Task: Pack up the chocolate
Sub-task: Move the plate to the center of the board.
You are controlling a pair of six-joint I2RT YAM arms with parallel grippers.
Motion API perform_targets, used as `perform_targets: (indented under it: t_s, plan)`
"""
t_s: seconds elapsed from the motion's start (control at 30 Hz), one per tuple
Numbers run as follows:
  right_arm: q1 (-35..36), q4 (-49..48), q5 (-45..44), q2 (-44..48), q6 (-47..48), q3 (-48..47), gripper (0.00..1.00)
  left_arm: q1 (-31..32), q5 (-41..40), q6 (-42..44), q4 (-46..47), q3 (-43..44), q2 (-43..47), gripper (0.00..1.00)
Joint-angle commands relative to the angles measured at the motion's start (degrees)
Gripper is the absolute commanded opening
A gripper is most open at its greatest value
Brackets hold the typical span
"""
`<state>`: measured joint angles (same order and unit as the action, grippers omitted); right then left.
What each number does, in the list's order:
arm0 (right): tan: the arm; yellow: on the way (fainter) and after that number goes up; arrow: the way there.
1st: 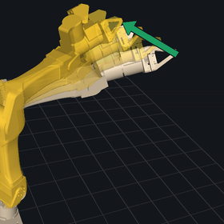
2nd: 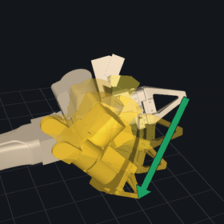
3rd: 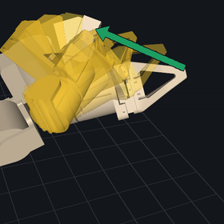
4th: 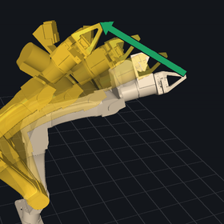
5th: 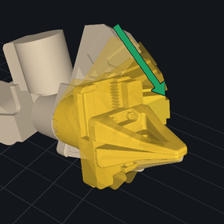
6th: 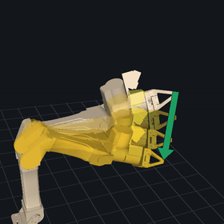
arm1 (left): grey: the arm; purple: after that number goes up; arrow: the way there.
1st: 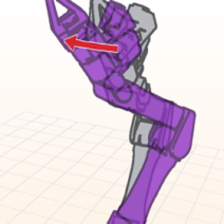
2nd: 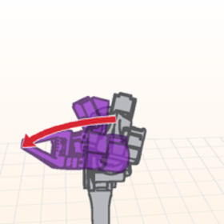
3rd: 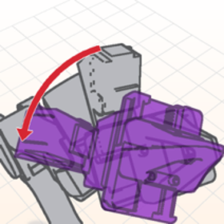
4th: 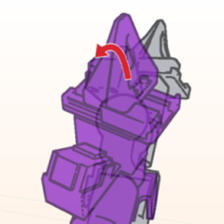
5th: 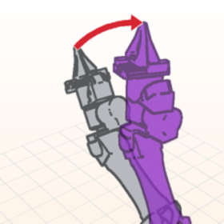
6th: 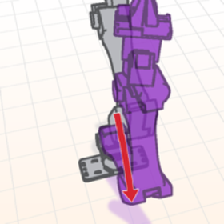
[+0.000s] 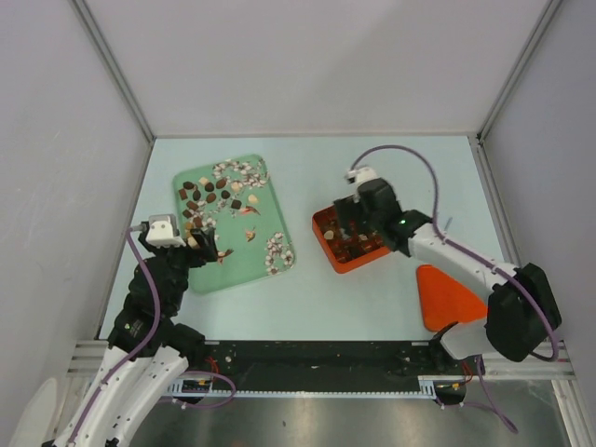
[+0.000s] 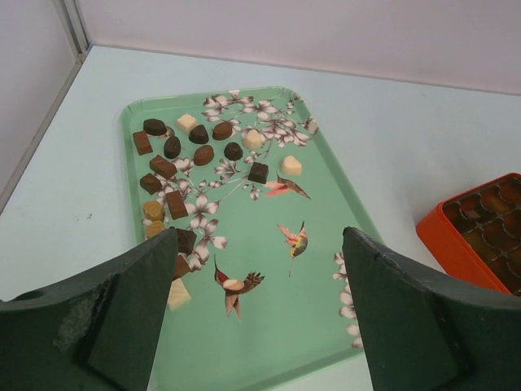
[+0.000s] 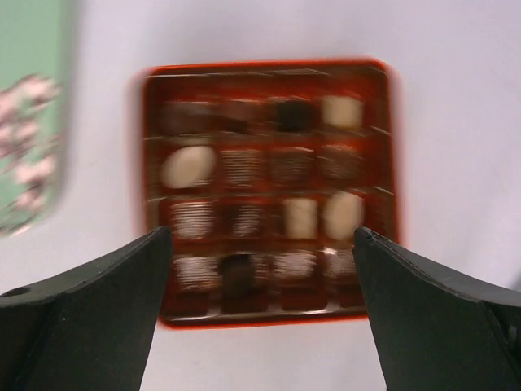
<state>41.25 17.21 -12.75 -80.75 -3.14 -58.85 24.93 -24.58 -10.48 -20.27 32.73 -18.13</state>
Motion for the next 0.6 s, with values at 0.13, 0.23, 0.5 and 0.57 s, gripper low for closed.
perform_targets:
  t_s: [0.13,0.23,0.5,0.57]
  plan:
    - [-25.7,-4.0,18.8,-0.2,-8.9,4.0,0.96,-0.4,1.5,0.2,1.1,-0.1,-0.2,0.87]
    - [-29.6,-6.3,23.9,-4.1,-9.3,4.0,0.96,-0.4,1.6,0.3,1.1,-0.1,-0.2,0.87]
    - [-28.0,-4.8,33.3,-7.7,-8.0,5.1,0.95,-0.4,2.1,0.4,1.3,-0.1,-0.1,0.87]
    - [-25.8,-4.6,34.5,-6.1,-8.2,6.4,0.95,-0.4,2.2,0.3,1.3,-0.1,0.0,0.87]
